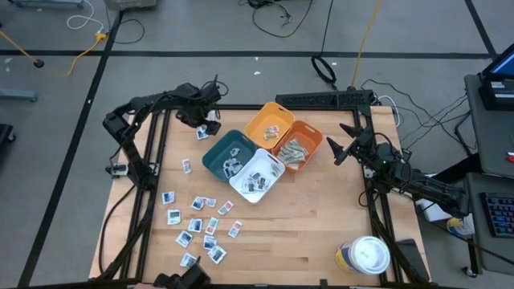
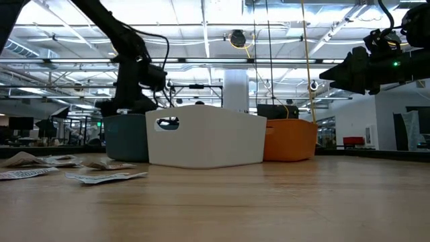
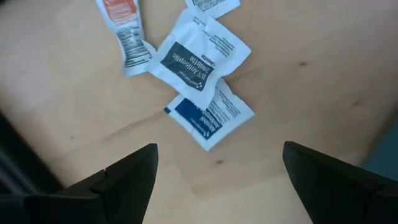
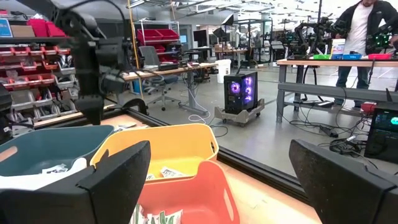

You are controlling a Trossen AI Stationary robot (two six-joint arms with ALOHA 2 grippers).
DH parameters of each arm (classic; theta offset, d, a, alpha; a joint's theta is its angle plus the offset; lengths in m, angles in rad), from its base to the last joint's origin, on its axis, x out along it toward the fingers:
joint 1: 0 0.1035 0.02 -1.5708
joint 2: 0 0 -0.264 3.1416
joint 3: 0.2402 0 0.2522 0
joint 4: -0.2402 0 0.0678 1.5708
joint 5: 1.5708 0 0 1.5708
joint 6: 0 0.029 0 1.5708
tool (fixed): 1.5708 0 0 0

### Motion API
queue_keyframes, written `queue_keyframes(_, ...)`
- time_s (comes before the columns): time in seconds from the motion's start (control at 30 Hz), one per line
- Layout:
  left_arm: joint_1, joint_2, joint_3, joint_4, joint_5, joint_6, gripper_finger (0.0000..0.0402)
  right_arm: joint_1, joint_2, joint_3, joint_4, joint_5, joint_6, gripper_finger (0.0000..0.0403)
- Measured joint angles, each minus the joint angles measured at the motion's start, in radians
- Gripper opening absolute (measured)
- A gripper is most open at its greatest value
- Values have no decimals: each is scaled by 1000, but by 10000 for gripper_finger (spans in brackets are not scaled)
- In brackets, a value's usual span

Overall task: Pick & Place First Aid Supplies
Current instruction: Put the blue alcohol pad into the blue bin

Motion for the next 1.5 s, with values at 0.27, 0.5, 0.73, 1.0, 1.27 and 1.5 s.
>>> queue_keyframes(0.27,-8,0,-146,230,0,-24,351,0,0,0,0,0,0,377)
queue_keyframes(0.5,-9,0,-219,307,-5,-46,351,0,0,0,0,0,0,377)
queue_keyframes(0.73,-4,-3,-238,317,7,-28,288,0,0,0,0,0,0,377)
queue_keyframes(1.0,-3,-2,-240,309,22,-18,131,0,0,0,0,0,0,377)
queue_keyframes(1.27,-17,-1,-241,301,34,9,13,0,0,0,0,0,0,377)
queue_keyframes(1.5,-32,-25,-245,240,46,-38,3,0,0,0,0,0,0,377)
